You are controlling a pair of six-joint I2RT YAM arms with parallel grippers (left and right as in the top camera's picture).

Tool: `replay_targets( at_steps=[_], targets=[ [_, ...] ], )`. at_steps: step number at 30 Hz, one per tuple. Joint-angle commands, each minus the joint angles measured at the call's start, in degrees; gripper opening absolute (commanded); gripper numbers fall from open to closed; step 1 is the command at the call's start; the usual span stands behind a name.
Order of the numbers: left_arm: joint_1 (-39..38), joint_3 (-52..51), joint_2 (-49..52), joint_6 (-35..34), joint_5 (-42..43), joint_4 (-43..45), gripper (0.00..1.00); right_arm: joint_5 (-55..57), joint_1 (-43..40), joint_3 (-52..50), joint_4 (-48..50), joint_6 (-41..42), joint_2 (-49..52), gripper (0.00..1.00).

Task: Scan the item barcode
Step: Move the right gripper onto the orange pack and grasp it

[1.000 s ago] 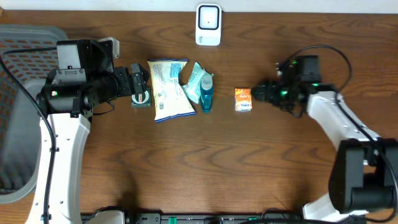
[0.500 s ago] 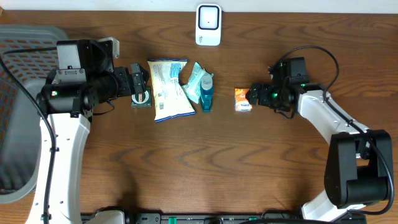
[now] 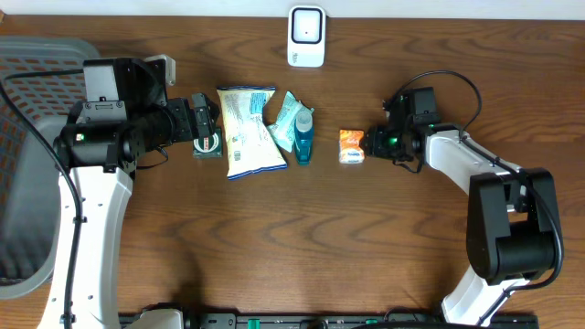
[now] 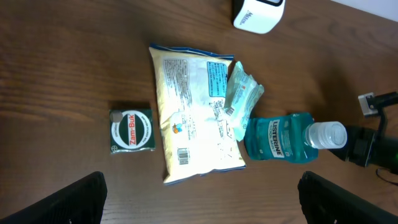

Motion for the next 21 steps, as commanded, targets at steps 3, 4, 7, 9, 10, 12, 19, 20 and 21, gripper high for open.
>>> replay_targets(
  at_steps=[3, 4, 7, 9, 10, 12, 19, 20, 21],
  targets=[
    [-0.1, 0.1, 0.2, 0.9, -0.4, 0.0, 0.98, -3.0, 0.2, 0.3, -0.2, -0.9, 1.6, 0.41],
    [-0.1, 0.1, 0.2, 0.9, -0.4, 0.0, 0.98, -3.3, 0.0, 0.3, -0.1, -0.9, 1.5, 0.39],
    [-0.1, 0.1, 0.2, 0.9, -0.4, 0.0, 0.98, -6.8, -1.5, 0.6, -0.1, -0.8, 0.7, 0.39],
    [-0.1, 0.1, 0.2, 0.9, -0.4, 0.0, 0.98, -9.0, -2.7, 1.0, -0.1, -0.6, -0.2, 0.4],
    [-0.1, 0.1, 0.2, 0.9, -0.4, 0.0, 0.98, -10.1, -3.3, 1.3, -0.1, -0.5, -0.8, 0.41],
    [-0.1, 0.1, 0.2, 0.9, -0.4, 0.0, 0.98, -11.4, -4.2, 1.6, 0.2, 0.2, -1.9, 0.44],
    [-0.1, 0.1, 0.2, 0.9, -0.4, 0.0, 0.98, -14.0, -3.7, 1.5, 1.2, 2.4, -2.2, 0.56],
    [-0.1, 0.1, 0.2, 0.9, -0.4, 0.0, 0.98, -13.7, -3.2, 1.5, 1.3, 2.4, -2.0, 0.56],
    [-0.1, 0.1, 0.2, 0.9, -0.4, 0.0, 0.98, -13.1, -2.7, 1.5, 1.5, 2.4, -1.6, 0.56]
  ],
)
